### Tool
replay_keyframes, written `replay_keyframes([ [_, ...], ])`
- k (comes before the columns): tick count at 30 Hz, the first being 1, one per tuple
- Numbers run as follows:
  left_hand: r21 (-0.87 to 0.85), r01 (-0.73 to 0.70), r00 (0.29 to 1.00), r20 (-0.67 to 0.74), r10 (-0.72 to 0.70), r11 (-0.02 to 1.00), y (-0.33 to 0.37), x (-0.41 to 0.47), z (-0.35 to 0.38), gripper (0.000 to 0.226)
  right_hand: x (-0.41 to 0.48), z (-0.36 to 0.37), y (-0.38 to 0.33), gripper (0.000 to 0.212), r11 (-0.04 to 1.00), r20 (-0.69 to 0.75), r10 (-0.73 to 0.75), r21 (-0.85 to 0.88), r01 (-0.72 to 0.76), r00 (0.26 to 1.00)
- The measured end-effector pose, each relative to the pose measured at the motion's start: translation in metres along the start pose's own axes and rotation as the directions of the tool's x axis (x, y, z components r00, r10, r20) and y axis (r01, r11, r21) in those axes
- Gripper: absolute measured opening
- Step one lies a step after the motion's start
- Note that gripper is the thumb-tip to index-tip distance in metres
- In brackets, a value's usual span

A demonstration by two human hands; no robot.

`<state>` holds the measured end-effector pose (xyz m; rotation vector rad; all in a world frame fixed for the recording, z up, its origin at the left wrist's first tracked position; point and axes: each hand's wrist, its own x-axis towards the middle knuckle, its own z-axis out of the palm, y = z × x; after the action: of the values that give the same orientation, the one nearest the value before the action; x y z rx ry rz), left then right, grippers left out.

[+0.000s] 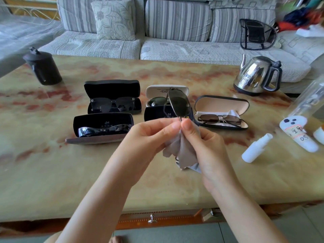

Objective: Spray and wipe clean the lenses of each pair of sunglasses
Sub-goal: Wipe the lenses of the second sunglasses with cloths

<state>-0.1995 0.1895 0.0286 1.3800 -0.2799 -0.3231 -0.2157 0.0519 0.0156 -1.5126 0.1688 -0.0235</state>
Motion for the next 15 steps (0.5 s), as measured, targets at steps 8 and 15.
replay_keyframes([
  [8,0.086,0.028,0.999,-0.029,-0.026,0.996,0.001,0.001,-0.001,0.046,0.002,-0.009,-0.003,0.072,1.0,0.096,0.009,-0.025,-0.006,0.995],
  [15,0.093,0.003,0.997,-0.081,0.004,0.996,0.0,0.002,-0.009,0.044,0.008,-0.027,-0.003,0.049,0.999,0.287,0.009,0.035,-0.02,0.958],
])
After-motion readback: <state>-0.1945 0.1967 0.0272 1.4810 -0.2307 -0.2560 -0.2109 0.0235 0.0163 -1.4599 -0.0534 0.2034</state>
